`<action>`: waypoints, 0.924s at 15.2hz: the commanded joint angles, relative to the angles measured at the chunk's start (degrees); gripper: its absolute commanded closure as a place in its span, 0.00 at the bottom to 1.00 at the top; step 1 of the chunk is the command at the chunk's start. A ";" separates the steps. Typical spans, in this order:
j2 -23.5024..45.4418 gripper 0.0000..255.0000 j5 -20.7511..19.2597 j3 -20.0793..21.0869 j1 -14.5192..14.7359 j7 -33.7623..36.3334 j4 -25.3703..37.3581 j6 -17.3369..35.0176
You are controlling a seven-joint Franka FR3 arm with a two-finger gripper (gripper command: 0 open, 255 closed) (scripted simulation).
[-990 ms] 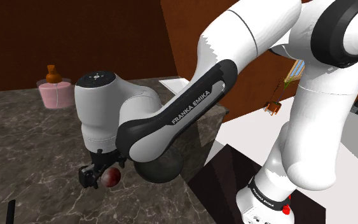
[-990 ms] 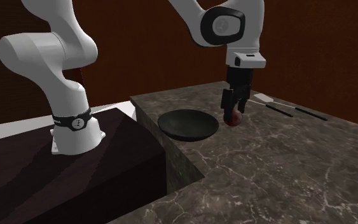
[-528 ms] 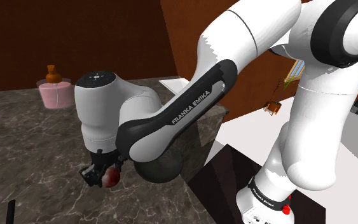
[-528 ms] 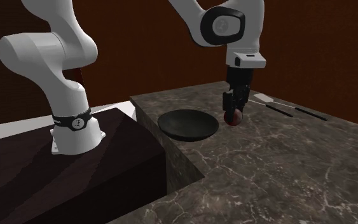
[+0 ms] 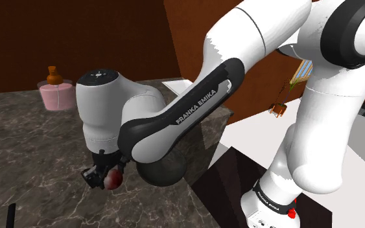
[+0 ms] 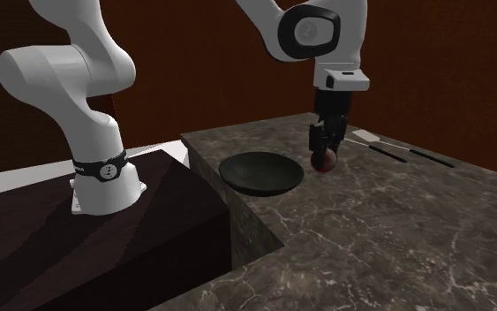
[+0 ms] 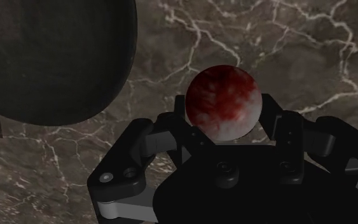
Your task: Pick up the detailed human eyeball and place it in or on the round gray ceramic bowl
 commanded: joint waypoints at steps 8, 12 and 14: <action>-4.58 1.00 4.11 1.34 -1.02 -3.02 1.98 -5.62; -6.50 1.00 5.74 1.70 -1.34 -4.25 3.15 -8.30; -7.39 1.00 6.48 1.82 -1.47 -4.82 3.82 -9.67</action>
